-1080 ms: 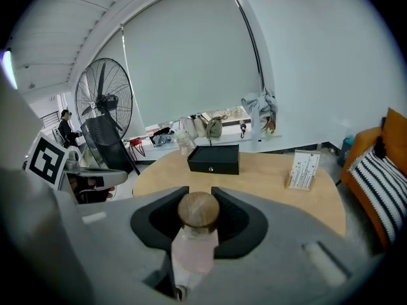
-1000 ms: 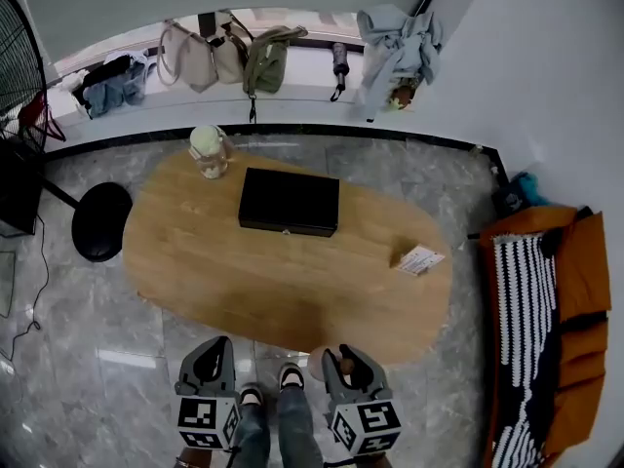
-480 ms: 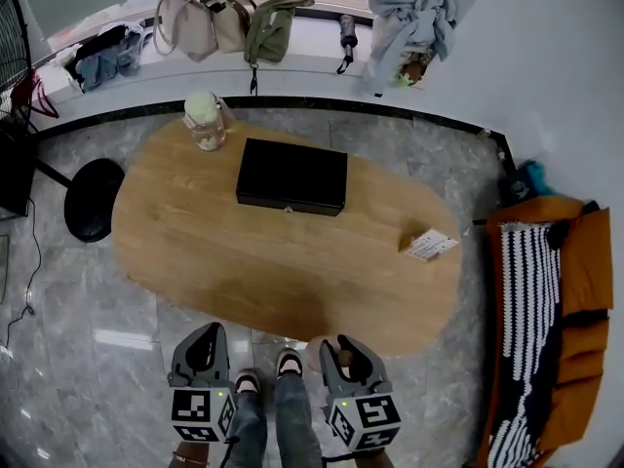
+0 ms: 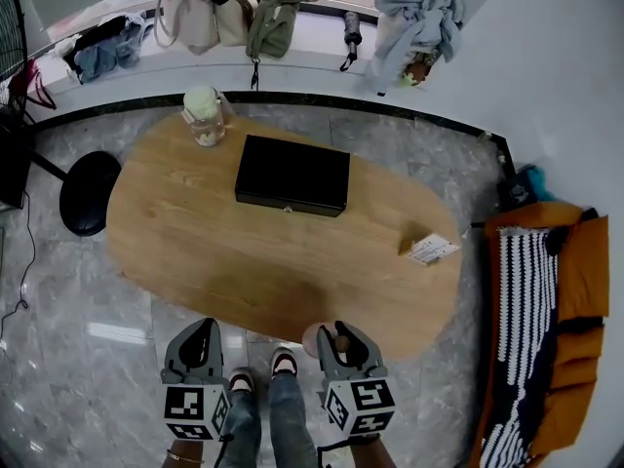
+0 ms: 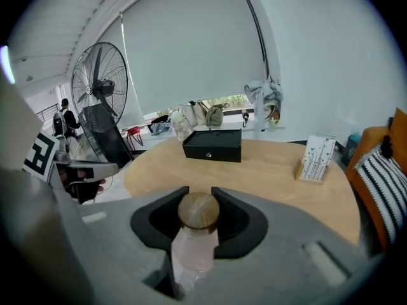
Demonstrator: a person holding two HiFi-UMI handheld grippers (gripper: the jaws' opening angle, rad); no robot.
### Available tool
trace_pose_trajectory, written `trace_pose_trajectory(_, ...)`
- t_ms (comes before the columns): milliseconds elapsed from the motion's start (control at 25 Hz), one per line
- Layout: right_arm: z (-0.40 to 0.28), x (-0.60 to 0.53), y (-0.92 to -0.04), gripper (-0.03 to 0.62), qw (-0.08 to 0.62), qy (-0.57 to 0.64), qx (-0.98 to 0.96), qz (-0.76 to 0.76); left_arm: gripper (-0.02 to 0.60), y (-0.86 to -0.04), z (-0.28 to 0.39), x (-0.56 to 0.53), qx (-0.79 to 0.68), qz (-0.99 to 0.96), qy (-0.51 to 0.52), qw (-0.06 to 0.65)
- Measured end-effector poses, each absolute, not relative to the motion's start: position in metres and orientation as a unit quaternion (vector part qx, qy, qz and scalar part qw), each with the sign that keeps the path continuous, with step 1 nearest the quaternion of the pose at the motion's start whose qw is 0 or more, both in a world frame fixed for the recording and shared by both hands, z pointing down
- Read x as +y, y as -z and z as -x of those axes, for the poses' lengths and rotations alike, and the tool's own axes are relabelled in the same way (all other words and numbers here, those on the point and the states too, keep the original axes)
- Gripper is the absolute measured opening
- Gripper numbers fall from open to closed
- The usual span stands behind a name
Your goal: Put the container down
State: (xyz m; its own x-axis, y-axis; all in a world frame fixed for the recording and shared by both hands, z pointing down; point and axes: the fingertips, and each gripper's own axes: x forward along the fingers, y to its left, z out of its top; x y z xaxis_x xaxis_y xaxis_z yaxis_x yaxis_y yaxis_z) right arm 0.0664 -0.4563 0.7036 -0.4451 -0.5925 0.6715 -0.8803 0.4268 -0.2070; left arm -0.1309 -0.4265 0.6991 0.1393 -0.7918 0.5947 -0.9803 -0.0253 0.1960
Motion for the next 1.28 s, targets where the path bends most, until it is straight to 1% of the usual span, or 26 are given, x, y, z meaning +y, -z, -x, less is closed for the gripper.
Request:
trace_pose_trajectory(360, -0.059, -0.494, -0.719, 0.115, 0.268, -0.263, -0.809, -0.453, -0.003, -0.713, 0.137, -0.427, -0.642, -0.684, -0.155, 0.311)
trace_pose_trajectory(520, -0.057, -0.513, -0.724, 0.114, 0.263, -0.264, -0.811, -0.450, -0.003, -0.717, 0.138, -0.429, -0.643, -0.681, -0.156, 0.314)
trace_pose_trajectory(1280, -0.060, -0.581, -0.756, 0.114, 0.286, -0.244, -0.811, -0.449, -0.003, -0.732, 0.142, -0.446, -0.663, -0.658, -0.149, 0.325)
